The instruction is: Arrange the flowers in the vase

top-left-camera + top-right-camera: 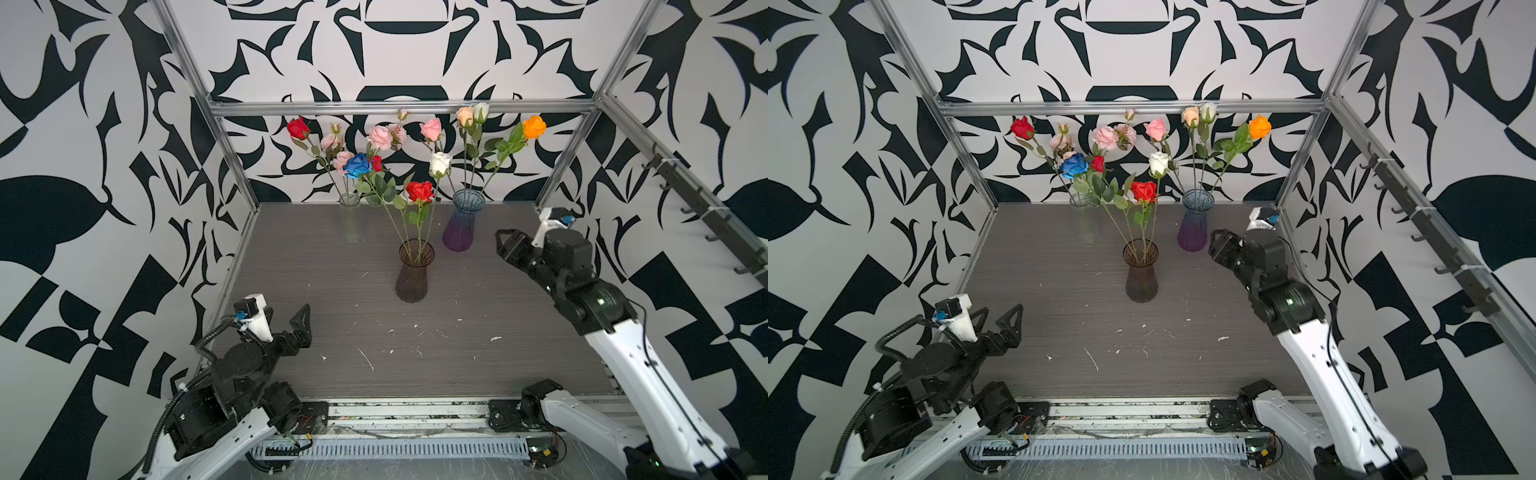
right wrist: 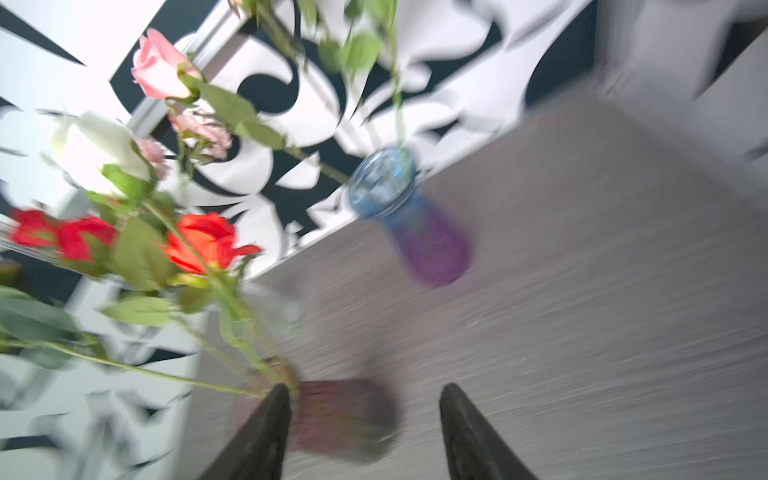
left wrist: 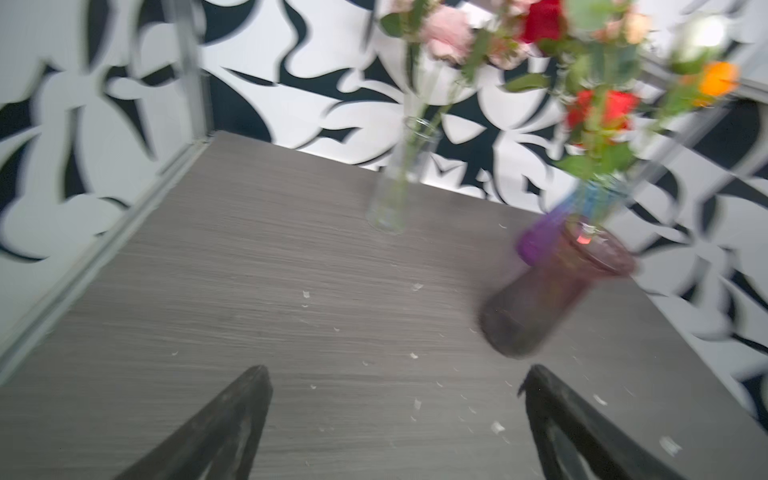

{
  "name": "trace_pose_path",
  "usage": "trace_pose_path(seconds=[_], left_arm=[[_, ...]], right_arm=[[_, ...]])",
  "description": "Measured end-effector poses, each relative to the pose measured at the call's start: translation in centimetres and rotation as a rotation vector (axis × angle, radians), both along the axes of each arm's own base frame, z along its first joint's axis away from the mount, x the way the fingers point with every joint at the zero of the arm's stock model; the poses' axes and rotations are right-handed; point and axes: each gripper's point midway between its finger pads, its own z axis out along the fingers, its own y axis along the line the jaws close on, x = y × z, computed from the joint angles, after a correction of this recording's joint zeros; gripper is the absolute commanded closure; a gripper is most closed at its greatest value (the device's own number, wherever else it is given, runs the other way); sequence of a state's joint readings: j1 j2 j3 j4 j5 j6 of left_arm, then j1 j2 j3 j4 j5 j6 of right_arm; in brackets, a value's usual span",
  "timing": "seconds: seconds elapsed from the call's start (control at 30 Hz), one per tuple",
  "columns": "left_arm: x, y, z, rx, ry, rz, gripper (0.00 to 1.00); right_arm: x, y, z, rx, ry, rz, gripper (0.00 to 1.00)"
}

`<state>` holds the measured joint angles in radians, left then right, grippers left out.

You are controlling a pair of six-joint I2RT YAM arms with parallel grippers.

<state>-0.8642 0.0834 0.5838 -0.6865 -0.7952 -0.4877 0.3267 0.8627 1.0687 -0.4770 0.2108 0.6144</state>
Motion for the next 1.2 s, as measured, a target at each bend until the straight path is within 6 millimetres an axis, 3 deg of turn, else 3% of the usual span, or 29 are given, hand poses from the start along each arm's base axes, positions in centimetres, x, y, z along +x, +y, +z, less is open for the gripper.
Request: trace_pose_path(seconds=[0.03,0.07,0.17,0.3,0.37,0.47,0.8,0.87,1.07,1.2], left_arm=[[0.5,0.3,-0.8,0.018,-0.013,0.037,0.01],[0.9,0.5,-1.6,0.040,-0.025,0.075,0.00],[2.2,1.4,-3.6,0.087,-0.060,0.202,0.01],[3.1,2.7,-5.8,0.104,-0.088,0.369,0.00],[3.3,3.2,-6.2,0.129,-0.090,0.426,0.01],[3.3,4.1,-6.4,0.155,-0.078,0.516,0.01],[3.7,7.3,-7.5,0.279,0.005,0.816,0.01],[4.0,7.7,-7.7,0.309,0.026,0.866,0.01],[5.7,7.1,-8.4,0.409,0.073,0.940,0.01],[6.4,7.0,-9.6,0.513,0.133,0.996,0.01]], right_arm=[[-0.5,-0.9,-0.7,-0.077,-0.028,-0.015,0.30],[-1.0,-1.9,-1.7,-0.166,-0.054,-0.029,0.21],[-1.7,-3.5,-6.0,-0.435,-0.099,-0.024,0.16],[-2.0,-3.5,-14.0,-0.692,-0.051,0.083,0.14],[-1.9,-3.4,-16.1,-0.756,-0.039,0.116,0.12],[-1.1,-3.1,-17.9,-0.787,-0.068,0.121,0.00],[2.7,-2.6,-24.6,-0.787,-0.044,0.119,0.00],[3.2,-2.7,-25.0,-0.790,-0.026,0.116,0.00],[5.9,-3.2,-20.1,-0.735,-0.159,0.022,0.01],[5.7,-3.5,-19.5,-0.716,-0.172,0.004,0.00]])
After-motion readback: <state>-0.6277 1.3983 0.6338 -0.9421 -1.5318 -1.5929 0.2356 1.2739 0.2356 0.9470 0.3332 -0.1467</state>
